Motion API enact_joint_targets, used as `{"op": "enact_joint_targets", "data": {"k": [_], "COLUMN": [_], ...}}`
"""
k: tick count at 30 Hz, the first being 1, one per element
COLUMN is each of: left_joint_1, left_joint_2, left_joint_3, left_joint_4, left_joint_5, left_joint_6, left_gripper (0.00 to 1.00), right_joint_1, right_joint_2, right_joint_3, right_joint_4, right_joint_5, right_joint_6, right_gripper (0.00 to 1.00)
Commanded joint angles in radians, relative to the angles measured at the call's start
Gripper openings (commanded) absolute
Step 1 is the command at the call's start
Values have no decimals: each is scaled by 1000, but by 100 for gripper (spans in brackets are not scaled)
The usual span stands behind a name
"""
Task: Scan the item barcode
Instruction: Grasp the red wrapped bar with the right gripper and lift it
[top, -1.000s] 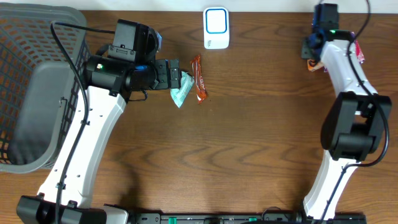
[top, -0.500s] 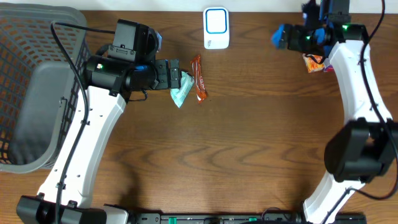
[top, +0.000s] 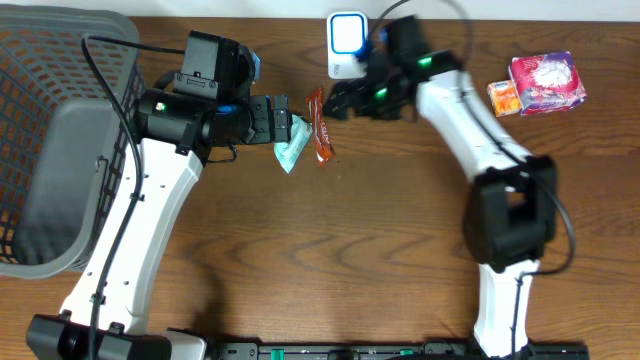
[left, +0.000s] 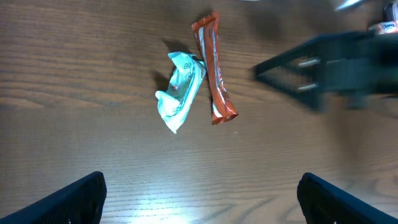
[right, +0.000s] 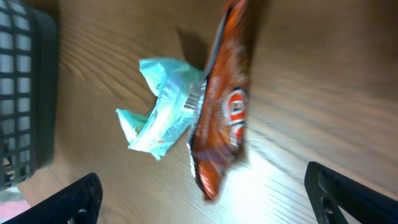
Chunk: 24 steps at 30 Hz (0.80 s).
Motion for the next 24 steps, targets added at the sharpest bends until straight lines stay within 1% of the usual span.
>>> {"op": "enact_joint_targets", "data": {"k": [1, 4, 7, 10, 11, 14, 15, 16, 18, 21, 24], "left_joint_1": [0, 0, 0, 0, 0, 0, 0, 0, 0, 0, 0], "left_joint_2": [4, 4, 4, 4, 4, 4, 4, 4, 4, 4, 4], "left_joint_3": [7, 7, 7, 7, 7, 7, 7, 7, 7, 7, 7], "left_joint_4": [-2, -2, -2, -2, -2, -2, -2, -2, -2, -2, -2], "left_joint_5": [-3, -3, -3, -3, -3, -3, -3, -3, -3, -3, -3], "left_joint_6": [5, 5, 5, 5, 6, 5, 5, 6, 5, 5, 6], "left_gripper": [98, 98, 98, 98, 98, 98, 98, 98, 98, 98, 98], "right_joint_1": [50, 80, 95, 94, 93, 90, 89, 86, 77, 40, -23], "right_joint_2": [68, 113, 150, 163, 163, 163, 163, 163, 163, 159, 159], "right_joint_3": [-2, -2, -2, -2, -2, -2, -2, -2, -2, -2, -2], "right_joint_4": [30, 52, 56, 46, 40, 40, 40, 37, 26, -28, -77], "right_joint_5": [18, 30, 83, 115, 133, 131, 119, 103, 81, 0, -178], "right_joint_6": [109, 145, 169, 169, 167, 164, 164, 156, 156, 145, 63], "right_gripper": [97, 90, 76, 51, 45, 36, 28, 17, 1, 1, 1]}}
